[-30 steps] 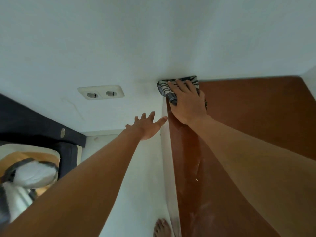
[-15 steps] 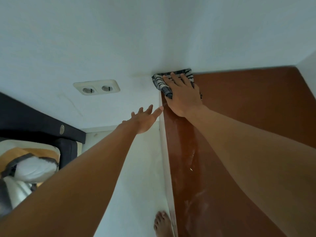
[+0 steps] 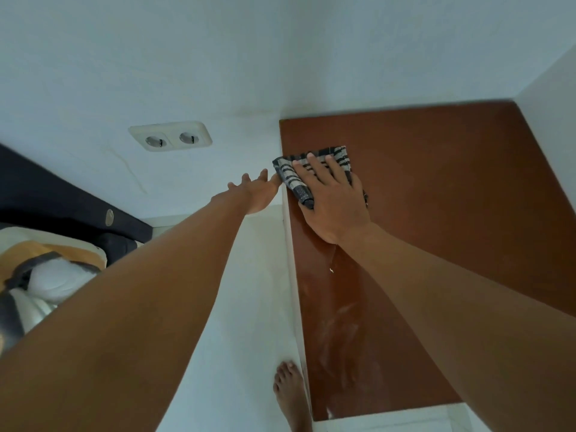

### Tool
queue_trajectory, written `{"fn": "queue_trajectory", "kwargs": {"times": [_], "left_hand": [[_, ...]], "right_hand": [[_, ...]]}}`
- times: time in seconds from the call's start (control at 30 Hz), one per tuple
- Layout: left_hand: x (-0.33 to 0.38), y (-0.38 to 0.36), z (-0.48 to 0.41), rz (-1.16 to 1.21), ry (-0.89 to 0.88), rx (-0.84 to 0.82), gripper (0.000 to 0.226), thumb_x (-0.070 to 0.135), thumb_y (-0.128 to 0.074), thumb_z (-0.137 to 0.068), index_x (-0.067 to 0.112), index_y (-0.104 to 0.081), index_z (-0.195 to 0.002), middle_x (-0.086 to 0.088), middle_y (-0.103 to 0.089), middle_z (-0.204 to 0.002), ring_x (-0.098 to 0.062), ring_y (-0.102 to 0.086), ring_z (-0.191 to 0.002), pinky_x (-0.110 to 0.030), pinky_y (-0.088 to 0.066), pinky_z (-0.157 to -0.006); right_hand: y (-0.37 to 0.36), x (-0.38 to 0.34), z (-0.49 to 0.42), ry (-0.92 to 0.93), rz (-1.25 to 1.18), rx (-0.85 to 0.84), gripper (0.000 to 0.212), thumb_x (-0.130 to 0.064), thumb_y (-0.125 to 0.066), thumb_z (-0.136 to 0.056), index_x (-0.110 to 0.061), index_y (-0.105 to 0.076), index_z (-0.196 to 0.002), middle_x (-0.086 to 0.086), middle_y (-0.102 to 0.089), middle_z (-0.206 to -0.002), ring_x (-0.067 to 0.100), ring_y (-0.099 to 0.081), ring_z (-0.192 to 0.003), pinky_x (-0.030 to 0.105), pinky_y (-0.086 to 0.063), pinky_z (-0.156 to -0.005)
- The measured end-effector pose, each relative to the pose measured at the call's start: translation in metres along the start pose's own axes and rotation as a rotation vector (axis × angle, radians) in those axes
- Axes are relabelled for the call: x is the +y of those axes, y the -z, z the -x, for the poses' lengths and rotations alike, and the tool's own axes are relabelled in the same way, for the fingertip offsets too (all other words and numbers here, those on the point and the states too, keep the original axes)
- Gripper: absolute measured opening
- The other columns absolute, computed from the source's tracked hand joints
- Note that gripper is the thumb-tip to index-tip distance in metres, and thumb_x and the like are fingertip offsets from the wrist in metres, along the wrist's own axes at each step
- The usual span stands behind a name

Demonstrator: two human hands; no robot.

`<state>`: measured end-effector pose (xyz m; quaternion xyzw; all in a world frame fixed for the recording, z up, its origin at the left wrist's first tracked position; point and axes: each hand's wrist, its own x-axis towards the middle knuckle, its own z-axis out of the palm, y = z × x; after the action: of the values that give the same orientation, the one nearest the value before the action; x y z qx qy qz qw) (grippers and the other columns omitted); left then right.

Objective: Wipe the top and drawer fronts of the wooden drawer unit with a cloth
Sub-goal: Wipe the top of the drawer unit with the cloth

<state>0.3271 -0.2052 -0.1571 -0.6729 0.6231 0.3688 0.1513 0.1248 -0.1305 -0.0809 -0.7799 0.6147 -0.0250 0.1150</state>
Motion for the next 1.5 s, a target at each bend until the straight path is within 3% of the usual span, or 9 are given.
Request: {"fn": "queue_trajectory", "kwargs": {"times": [0.1,0.23,0.33,0.67,0.9,1.07,1.3,1.37,1.5], "left_hand": [[-0.008,-0.005,0.005,0.009,0.014,0.041,0.13,0.104,0.019,-0.04,0.05,0.007,-0.157,0.003,0.003,-0.174,-0.043,0.004,-0.158,-0.075,-0.006,-0.117],[0.014,-0.006,0.072,0.04,0.052,0.043,0.097,0.087,-0.001,-0.08,0.039,-0.002,-0.164,-0.005,0.001,-0.174,-0.041,0.003,-0.159,-0.069,-0.005,-0.122],[0.017,-0.019,0.101,0.061,0.1,0.035,0.102,0.087,-0.003,-0.072,0.041,0.001,-0.163,-0.007,0.002,-0.174,-0.04,0.003,-0.159,-0.067,-0.005,-0.123],[0.021,-0.073,0.17,0.08,0.119,0.038,0.098,0.09,-0.012,-0.085,0.035,0.002,-0.165,-0.012,0.002,-0.173,-0.041,-0.001,-0.159,-0.066,-0.004,-0.124],[0.028,-0.121,0.206,0.027,0.173,0.049,0.1,0.094,-0.005,-0.079,0.04,0.002,-0.163,-0.009,0.002,-0.174,-0.044,-0.002,-0.158,-0.073,-0.008,-0.12],[0.028,-0.149,0.231,0.068,0.211,0.031,0.1,0.094,-0.002,-0.078,0.04,0.004,-0.163,-0.008,0.004,-0.174,-0.041,-0.001,-0.159,-0.073,-0.007,-0.12],[0.03,-0.162,0.25,0.045,0.266,0.036,0.1,0.093,0.001,-0.078,0.04,0.005,-0.163,-0.008,0.003,-0.174,-0.042,-0.004,-0.158,-0.073,-0.007,-0.119],[0.03,-0.165,0.25,0.05,0.274,0.032,0.101,0.093,0.002,-0.077,0.04,0.005,-0.163,-0.008,0.002,-0.174,-0.042,-0.005,-0.158,-0.073,-0.007,-0.12],[0.029,-0.168,0.25,0.063,0.278,0.032,0.107,0.096,0.005,-0.071,0.042,0.005,-0.163,-0.009,0.0,-0.174,-0.043,-0.008,-0.158,-0.072,-0.009,-0.12]], "right_hand": [[-0.006,-0.002,0.025,0.017,0.013,0.002,0.065,-0.053,-0.036,-0.101,-0.039,-0.013,-0.16,-0.006,-0.014,-0.17,0.024,-0.008,-0.157,0.057,-0.017,-0.122],[-0.013,-0.007,0.062,0.027,0.029,0.002,0.069,-0.058,-0.029,-0.096,-0.039,-0.012,-0.16,-0.006,-0.015,-0.169,0.025,-0.009,-0.157,0.059,-0.019,-0.12],[-0.015,-0.011,0.09,0.031,0.027,-0.007,0.071,-0.06,-0.026,-0.094,-0.039,-0.012,-0.16,-0.006,-0.015,-0.169,0.024,-0.01,-0.157,0.058,-0.019,-0.12],[-0.026,-0.015,0.213,0.096,0.034,-0.047,0.071,-0.06,-0.021,-0.094,-0.037,-0.012,-0.161,-0.005,-0.014,-0.17,0.026,-0.009,-0.157,0.058,-0.023,-0.119],[-0.034,-0.014,0.295,0.172,0.01,-0.044,0.071,-0.062,-0.022,-0.096,-0.033,-0.021,-0.16,-0.002,-0.021,-0.168,0.028,-0.016,-0.156,0.057,-0.026,-0.119],[-0.044,-0.008,0.34,0.224,0.003,0.005,0.074,-0.035,-0.061,-0.092,-0.03,-0.029,-0.159,0.001,-0.029,-0.166,0.031,-0.025,-0.153,0.055,-0.032,-0.117],[-0.042,-0.004,0.377,0.297,0.082,0.011,0.063,-0.025,-0.06,-0.084,-0.024,-0.051,-0.146,0.004,-0.047,-0.156,0.033,-0.044,-0.143,0.051,-0.047,-0.102],[-0.049,0.004,0.395,0.337,0.1,-0.019,0.062,-0.022,-0.071,-0.078,-0.022,-0.059,-0.139,0.004,-0.057,-0.147,0.033,-0.053,-0.134,0.051,-0.052,-0.098],[-0.057,0.027,0.434,0.344,0.067,-0.104,0.092,-0.028,-0.094,-0.057,-0.023,-0.055,-0.14,0.002,-0.061,-0.141,0.03,-0.06,-0.127,0.044,-0.056,-0.096]]}}
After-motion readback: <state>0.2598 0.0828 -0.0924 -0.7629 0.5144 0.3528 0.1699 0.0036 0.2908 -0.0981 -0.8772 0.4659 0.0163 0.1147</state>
